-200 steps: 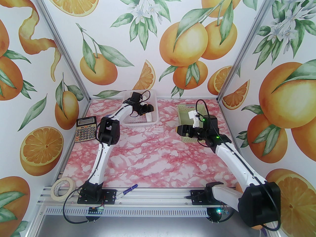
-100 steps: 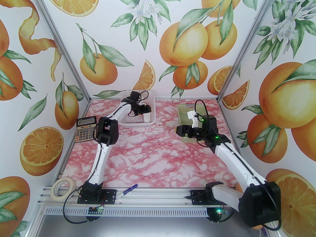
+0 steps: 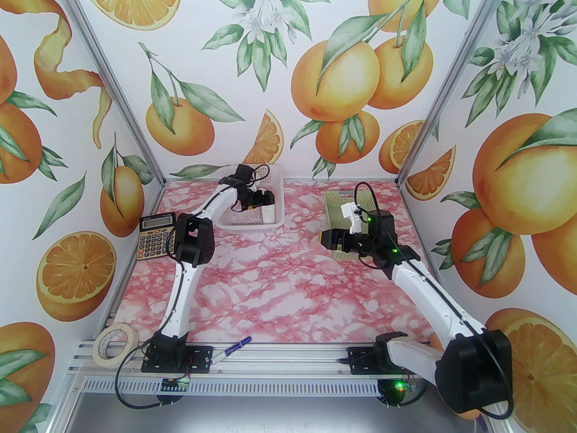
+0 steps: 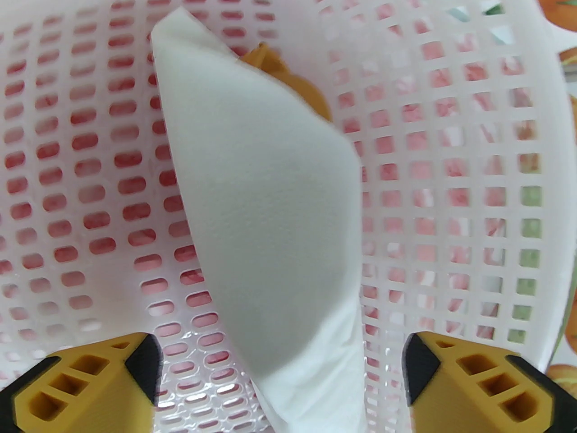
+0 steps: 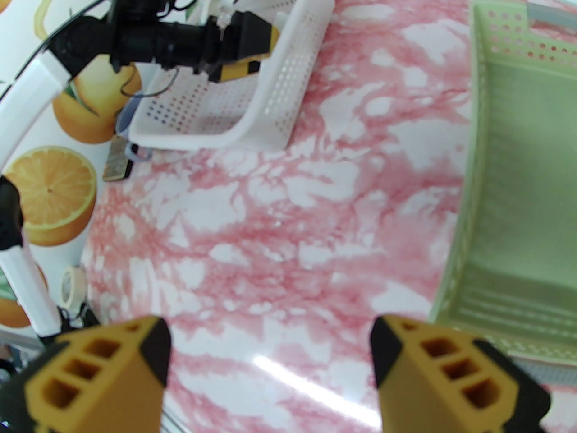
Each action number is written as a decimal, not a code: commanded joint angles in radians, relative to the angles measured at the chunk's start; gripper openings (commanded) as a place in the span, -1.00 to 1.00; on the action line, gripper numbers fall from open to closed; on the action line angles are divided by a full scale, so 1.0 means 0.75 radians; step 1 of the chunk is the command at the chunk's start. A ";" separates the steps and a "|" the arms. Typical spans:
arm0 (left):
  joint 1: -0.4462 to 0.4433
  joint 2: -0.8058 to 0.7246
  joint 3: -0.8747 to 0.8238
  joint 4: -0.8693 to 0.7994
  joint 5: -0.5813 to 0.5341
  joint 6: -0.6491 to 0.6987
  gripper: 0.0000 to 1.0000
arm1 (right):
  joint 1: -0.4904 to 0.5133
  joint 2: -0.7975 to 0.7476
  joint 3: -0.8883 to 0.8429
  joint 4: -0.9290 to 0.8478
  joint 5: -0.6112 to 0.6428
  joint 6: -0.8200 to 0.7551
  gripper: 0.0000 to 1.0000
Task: Place the utensils on the paper napkin and roll it up
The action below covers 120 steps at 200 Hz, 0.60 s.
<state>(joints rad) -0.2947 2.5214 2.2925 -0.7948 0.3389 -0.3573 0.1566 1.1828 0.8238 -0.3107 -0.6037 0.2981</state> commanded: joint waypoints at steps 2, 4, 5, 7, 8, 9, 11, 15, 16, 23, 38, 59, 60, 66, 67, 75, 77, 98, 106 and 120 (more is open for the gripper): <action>0.008 -0.137 0.002 -0.026 -0.041 0.034 1.00 | 0.005 -0.008 0.050 0.004 0.044 -0.011 0.55; 0.008 -0.141 0.003 -0.028 -0.046 0.036 1.00 | 0.004 -0.011 0.050 0.002 0.047 -0.013 0.55; 0.008 -0.144 0.003 -0.029 -0.049 0.037 1.00 | 0.005 -0.013 0.051 0.002 0.048 -0.015 0.55; 0.008 -0.148 0.002 -0.031 -0.053 0.039 1.00 | 0.005 -0.014 0.051 -0.001 0.052 -0.017 0.55; 0.008 -0.153 0.001 -0.034 -0.055 0.040 1.00 | 0.004 -0.014 0.053 -0.002 0.054 -0.018 0.55; 0.008 -0.155 0.001 -0.034 -0.057 0.042 1.00 | 0.004 -0.016 0.054 -0.004 0.056 -0.018 0.55; 0.008 -0.159 0.000 -0.036 -0.061 0.045 1.00 | 0.004 -0.018 0.054 -0.007 0.060 -0.020 0.56; 0.007 -0.171 -0.003 -0.039 -0.069 0.050 1.00 | 0.002 -0.024 0.058 -0.013 0.072 -0.023 0.55; 0.008 -0.175 -0.003 -0.040 -0.071 0.050 1.00 | 0.002 -0.025 0.060 -0.014 0.074 -0.024 0.56; 0.008 -0.198 -0.011 -0.041 -0.083 0.058 0.99 | 0.001 -0.032 0.068 -0.023 0.091 -0.029 0.56; 0.005 -0.269 -0.052 -0.029 -0.104 0.073 1.00 | -0.008 -0.048 0.085 -0.043 0.123 -0.038 0.57; -0.004 -0.414 -0.163 0.026 -0.143 0.097 1.00 | -0.027 -0.072 0.096 -0.050 0.170 -0.033 0.57; -0.004 -0.423 -0.171 0.031 -0.144 0.097 1.00 | -0.028 -0.074 0.096 -0.050 0.173 -0.033 0.57; -0.006 -0.472 -0.215 0.054 -0.152 0.102 1.00 | -0.032 -0.081 0.096 -0.051 0.186 -0.032 0.57; -0.007 -0.482 -0.222 0.059 -0.153 0.103 1.00 | -0.034 -0.083 0.096 -0.051 0.189 -0.031 0.57; -0.011 -0.554 -0.298 0.096 -0.162 0.113 1.00 | -0.039 -0.094 0.098 -0.054 0.207 -0.030 0.58; -0.013 -0.575 -0.317 0.106 -0.166 0.114 1.00 | -0.039 -0.097 0.098 -0.054 0.213 -0.030 0.58; -0.018 -0.800 -0.538 0.214 -0.196 0.138 1.00 | -0.045 -0.142 0.094 -0.059 0.286 -0.029 0.62; -0.020 -0.890 -0.631 0.252 -0.215 0.145 1.00 | -0.050 -0.162 0.088 -0.060 0.313 -0.029 0.64; -0.020 -1.069 -0.814 0.330 -0.254 0.155 1.00 | -0.060 -0.197 0.079 -0.063 0.359 -0.027 0.67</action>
<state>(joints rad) -0.3046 1.9163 1.8439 -0.6724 0.2058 -0.2771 0.1249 1.0859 0.8700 -0.3412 -0.4339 0.2867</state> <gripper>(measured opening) 0.999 0.825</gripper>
